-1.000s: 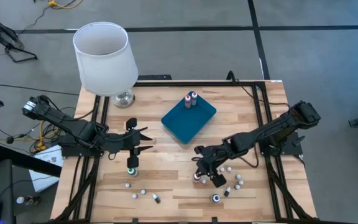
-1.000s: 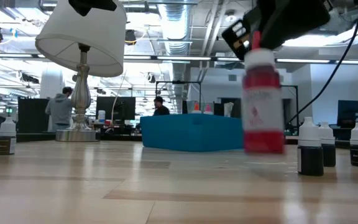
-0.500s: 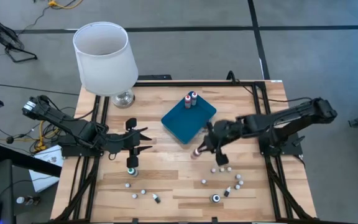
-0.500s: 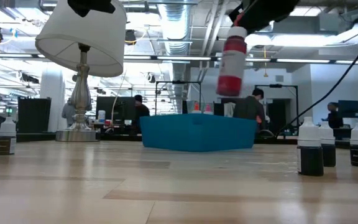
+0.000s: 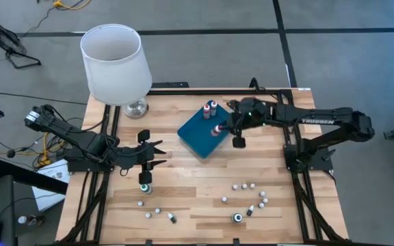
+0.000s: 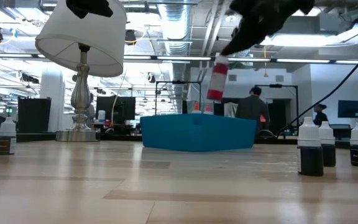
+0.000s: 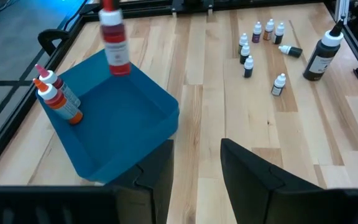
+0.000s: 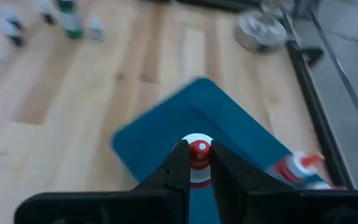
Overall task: Pick & Place food coloring
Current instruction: Put the large red food coloring bottle into the blue container
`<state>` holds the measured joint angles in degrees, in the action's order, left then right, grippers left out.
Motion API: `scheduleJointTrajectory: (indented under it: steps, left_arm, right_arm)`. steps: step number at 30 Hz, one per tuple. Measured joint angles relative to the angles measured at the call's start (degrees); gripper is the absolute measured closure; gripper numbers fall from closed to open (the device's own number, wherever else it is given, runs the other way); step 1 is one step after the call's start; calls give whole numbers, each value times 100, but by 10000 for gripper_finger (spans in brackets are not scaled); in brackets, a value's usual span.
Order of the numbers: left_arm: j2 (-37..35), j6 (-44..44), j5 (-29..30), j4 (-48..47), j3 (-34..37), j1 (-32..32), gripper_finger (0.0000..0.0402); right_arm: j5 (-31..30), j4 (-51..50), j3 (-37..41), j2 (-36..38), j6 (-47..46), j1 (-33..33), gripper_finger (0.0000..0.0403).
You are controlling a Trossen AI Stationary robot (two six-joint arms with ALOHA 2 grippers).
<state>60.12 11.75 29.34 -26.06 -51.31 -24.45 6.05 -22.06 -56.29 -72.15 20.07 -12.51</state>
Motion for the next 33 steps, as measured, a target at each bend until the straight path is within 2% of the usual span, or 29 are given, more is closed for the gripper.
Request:
scheduleJointTrajectory:
  steps: [9, 17, 33]
  left_arm:
    - [0, 2, 71, 0, 0, 0, 276]
    - [0, 24, 133, 2, 0, 0, 276]
    - [0, 94, 161, 2, 0, 2, 276]
  right_arm:
    - [293, 63, 0, -451, 216, -1008, 364]
    - [622, 405, 0, -1083, 354, -1627, 363]
    - [777, 769, 0, -1813, 392, -2223, 362]
